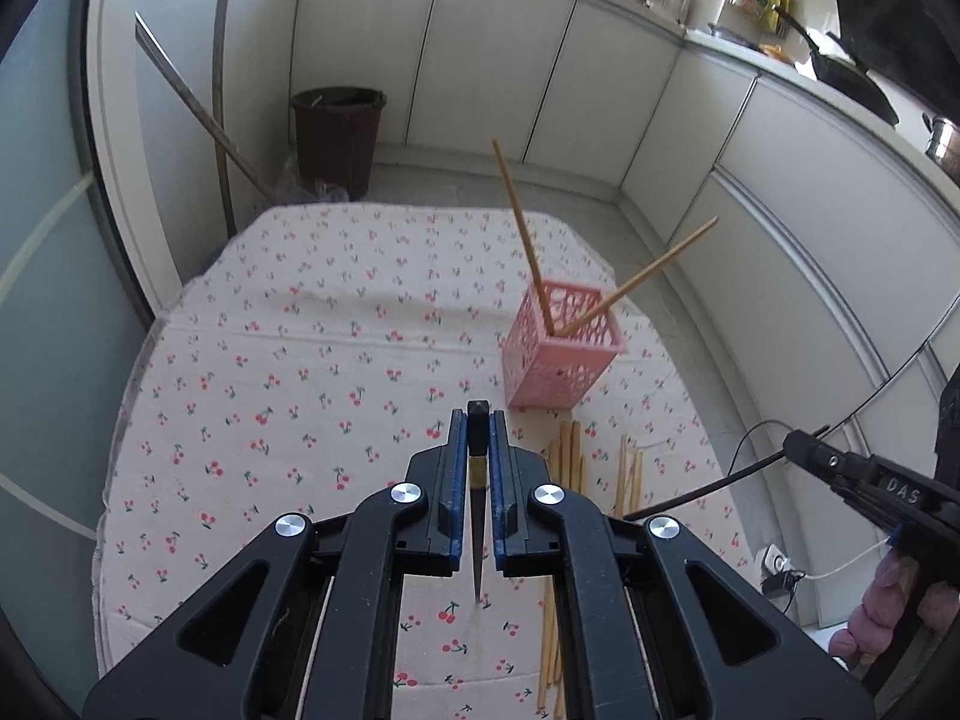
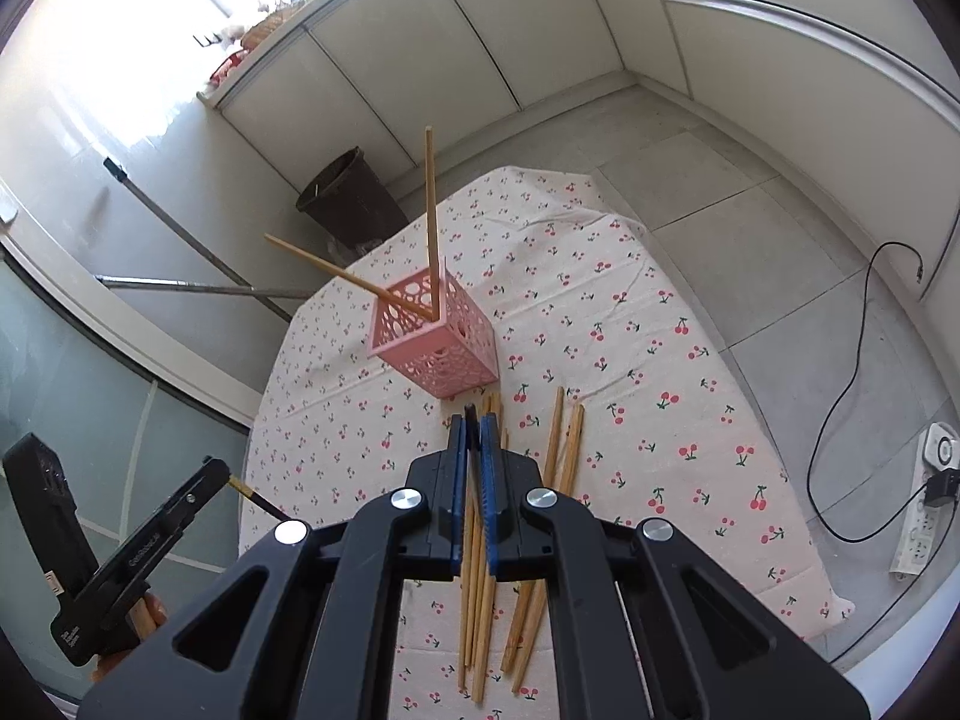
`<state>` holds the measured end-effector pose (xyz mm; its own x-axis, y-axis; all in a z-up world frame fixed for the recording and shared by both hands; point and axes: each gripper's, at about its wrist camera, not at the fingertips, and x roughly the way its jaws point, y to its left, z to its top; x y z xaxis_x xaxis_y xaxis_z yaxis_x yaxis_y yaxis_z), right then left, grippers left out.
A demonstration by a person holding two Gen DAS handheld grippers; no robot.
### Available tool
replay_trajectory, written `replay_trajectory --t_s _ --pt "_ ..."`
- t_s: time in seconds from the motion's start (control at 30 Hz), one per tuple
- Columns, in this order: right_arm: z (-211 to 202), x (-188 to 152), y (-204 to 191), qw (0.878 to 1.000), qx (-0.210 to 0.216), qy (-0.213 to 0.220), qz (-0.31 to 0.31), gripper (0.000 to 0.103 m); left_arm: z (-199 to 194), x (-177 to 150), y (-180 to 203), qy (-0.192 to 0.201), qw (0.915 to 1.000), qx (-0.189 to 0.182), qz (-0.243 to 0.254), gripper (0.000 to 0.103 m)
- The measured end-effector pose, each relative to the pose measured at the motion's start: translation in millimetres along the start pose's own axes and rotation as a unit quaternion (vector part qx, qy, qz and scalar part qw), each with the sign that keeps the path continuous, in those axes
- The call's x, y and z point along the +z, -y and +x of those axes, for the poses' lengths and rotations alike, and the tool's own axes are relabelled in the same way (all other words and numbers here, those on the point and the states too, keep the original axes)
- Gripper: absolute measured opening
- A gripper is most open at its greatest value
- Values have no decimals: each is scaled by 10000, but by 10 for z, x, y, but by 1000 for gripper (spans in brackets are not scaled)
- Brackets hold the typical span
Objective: Organize utensils
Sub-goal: 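Lift the left tool's chopstick over the pink holder while the right tool carries its chopstick there, then open the left tool to drop its chopstick into the holder while the right tool then releases its own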
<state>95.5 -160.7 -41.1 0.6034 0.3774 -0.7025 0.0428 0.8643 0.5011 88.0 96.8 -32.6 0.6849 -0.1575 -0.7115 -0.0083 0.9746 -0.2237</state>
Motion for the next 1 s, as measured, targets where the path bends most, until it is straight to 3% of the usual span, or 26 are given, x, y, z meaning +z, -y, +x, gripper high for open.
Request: replay_trajectory --t_s 0.3,0.5,0.77,1.0 --pt "-96 154 106 9991 189 152 341 5 -424 695 283 832 9965 -124 13 6" --pt "-142 236 182 9979 295 237 526 5 -397 1164 650 1182 9928 -69 205 6" --pt "-141 293 319 9969 278 247 688 5 159 1308 885 852 9959 152 273 6" --pt "-173 319 370 9963 285 321 740 5 440 1173 770 413 9991 105 38 8"
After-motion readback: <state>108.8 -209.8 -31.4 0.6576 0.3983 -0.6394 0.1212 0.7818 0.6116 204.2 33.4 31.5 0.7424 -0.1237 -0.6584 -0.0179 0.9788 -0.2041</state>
